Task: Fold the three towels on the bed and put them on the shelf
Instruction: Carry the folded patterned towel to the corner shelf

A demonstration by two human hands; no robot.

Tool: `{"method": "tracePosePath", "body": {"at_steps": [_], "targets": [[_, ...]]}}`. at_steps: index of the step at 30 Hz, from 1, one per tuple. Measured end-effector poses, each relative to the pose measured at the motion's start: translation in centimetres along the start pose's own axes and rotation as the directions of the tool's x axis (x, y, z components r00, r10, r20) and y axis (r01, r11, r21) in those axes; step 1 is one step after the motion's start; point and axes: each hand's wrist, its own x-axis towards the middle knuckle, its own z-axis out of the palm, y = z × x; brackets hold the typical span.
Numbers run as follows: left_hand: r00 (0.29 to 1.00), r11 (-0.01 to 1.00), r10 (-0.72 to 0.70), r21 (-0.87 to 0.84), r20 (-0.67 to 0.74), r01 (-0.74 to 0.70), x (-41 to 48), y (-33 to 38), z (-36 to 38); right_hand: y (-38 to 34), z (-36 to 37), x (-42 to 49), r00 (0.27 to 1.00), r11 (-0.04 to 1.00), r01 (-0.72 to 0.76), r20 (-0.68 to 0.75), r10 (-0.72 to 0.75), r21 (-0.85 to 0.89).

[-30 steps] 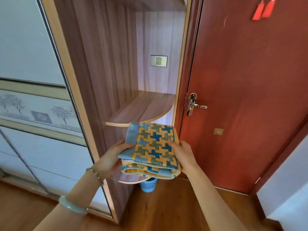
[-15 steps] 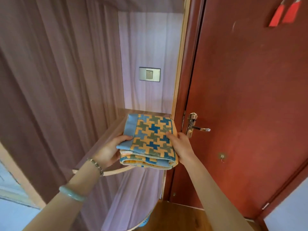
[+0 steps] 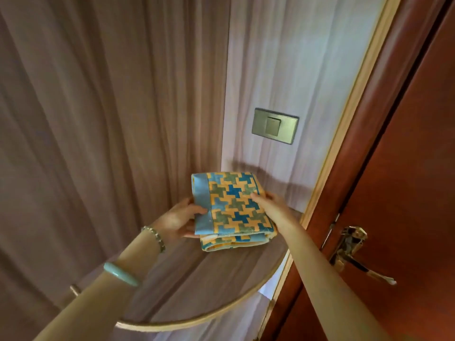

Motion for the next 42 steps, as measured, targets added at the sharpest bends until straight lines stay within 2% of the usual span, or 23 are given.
{"method": "tracePosePath", "body": {"at_steps": [3, 5, 7, 9, 11, 13, 14, 15, 16, 17, 18, 20, 21, 22, 23, 24, 26, 28, 29, 33, 36, 39, 42], "targets": [[0.981, 0.993, -0.090, -0.097, -0.174, 0.074, 1.9, 0.1, 1.2, -0.5, -0.3, 4.7, 0.985, 0.999, -0.050, 0.164, 0.053, -0.017], [0.948, 0.982, -0.134, -0.170, -0.289, 0.087, 3.3, -0.5, 2.0, -1.2, -0.3, 7.2, 0.965, 0.994, -0.009, 0.258, 0.036, -0.106], [0.908, 0.966, -0.176, -0.243, -0.381, 0.085, 4.2, -1.2, 3.3, -1.9, -0.1, 9.2, 0.947, 0.965, 0.089, 0.322, -0.005, -0.248], [0.870, 0.952, -0.211, -0.294, -0.446, 0.080, 4.7, -1.6, 5.1, -2.2, 0.1, 11.0, 0.920, 0.870, 0.250, 0.386, -0.076, -0.425], [0.830, 0.948, -0.214, -0.315, -0.515, 0.049, 5.6, -1.9, 6.6, -2.4, 0.1, 12.1, 0.893, 0.775, 0.378, 0.420, -0.160, -0.507], [0.823, 0.971, -0.151, -0.238, -0.548, 0.020, 5.9, -1.6, 7.6, -2.2, 0.0, 12.7, 0.874, 0.742, 0.447, 0.420, -0.245, -0.499], [0.826, 0.993, -0.082, -0.118, -0.557, 0.019, 5.9, -1.6, 7.6, -2.0, 0.0, 12.8, 0.864, 0.725, 0.481, 0.408, -0.296, -0.493], [0.828, 0.993, 0.003, 0.097, -0.561, 0.062, 6.1, -1.6, 7.4, -1.8, 0.0, 12.8, 0.850, 0.697, 0.515, 0.403, -0.339, -0.499], [0.833, 0.913, 0.084, 0.376, -0.547, 0.155, 5.9, -1.4, 7.3, -1.5, 0.0, 12.7, 0.832, 0.660, 0.549, 0.409, -0.375, -0.512], [0.818, 0.750, 0.167, 0.609, -0.551, 0.257, 5.9, -1.6, 7.0, -1.1, 0.1, 12.6, 0.815, 0.622, 0.576, 0.429, -0.389, -0.530], [0.778, 0.607, 0.249, 0.719, -0.577, 0.339, 5.8, -1.8, 7.0, -0.6, 0.3, 12.4, 0.798, 0.574, 0.600, 0.462, -0.386, -0.557], [0.612, 0.489, 0.512, 0.791, -0.602, 0.368, 5.6, -2.2, 7.1, 0.5, 0.6, 11.7, 0.769, 0.443, 0.639, 0.526, -0.363, -0.629], [0.538, 0.428, 0.639, 0.836, -0.549, 0.344, 5.6, -2.2, 7.4, 1.2, 0.8, 11.5, 0.760, 0.376, 0.648, 0.534, -0.371, -0.662], [0.511, 0.354, 0.725, 0.886, -0.463, 0.300, 5.8, -2.3, 7.4, 1.8, 0.9, 11.3, 0.758, 0.331, 0.646, 0.523, -0.390, -0.688], [0.532, 0.264, 0.761, 0.926, -0.372, 0.270, 6.2, -2.5, 7.1, 2.3, 0.9, 11.1, 0.757, 0.305, 0.639, 0.505, -0.415, -0.706], [0.617, 0.211, 0.717, 0.945, -0.324, 0.250, 6.5, -2.5, 6.9, 2.8, 0.9, 11.0, 0.753, 0.289, 0.636, 0.491, -0.438, -0.716], [0.767, 0.251, 0.538, 0.936, -0.348, 0.248, 7.2, -2.8, 6.4, 3.8, 0.8, 10.8, 0.738, 0.270, 0.647, 0.497, -0.456, -0.713], [0.829, 0.358, 0.383, 0.892, -0.408, 0.274, 7.7, -3.4, 6.0, 4.6, 0.8, 11.1, 0.731, 0.261, 0.652, 0.500, -0.464, -0.712], [0.837, 0.390, 0.349, 0.878, -0.421, 0.279, 8.0, -3.7, 5.9, 4.8, 0.9, 11.2, 0.733, 0.261, 0.650, 0.497, -0.465, -0.714], [0.851, 0.409, 0.300, 0.864, -0.432, 0.295, 7.9, -3.5, 5.9, 4.5, 0.9, 11.3, 0.742, 0.257, 0.650, 0.525, -0.417, -0.716], [0.840, 0.382, 0.347, 0.881, -0.416, 0.278, 7.0, -2.8, 5.9, 3.2, 0.7, 10.9, 0.758, 0.298, 0.643, 0.531, -0.378, -0.706], [0.790, 0.461, 0.453, 0.867, -0.413, 0.189, 4.2, -2.3, 5.5, 1.5, 1.0, 8.7, 0.744, 0.372, 0.662, 0.509, -0.434, -0.651], [0.748, 0.559, 0.529, 0.828, -0.401, 0.049, -0.7, -2.6, 3.9, -0.5, 3.0, 4.3, 0.667, 0.411, 0.744, 0.537, -0.517, -0.527]]}}
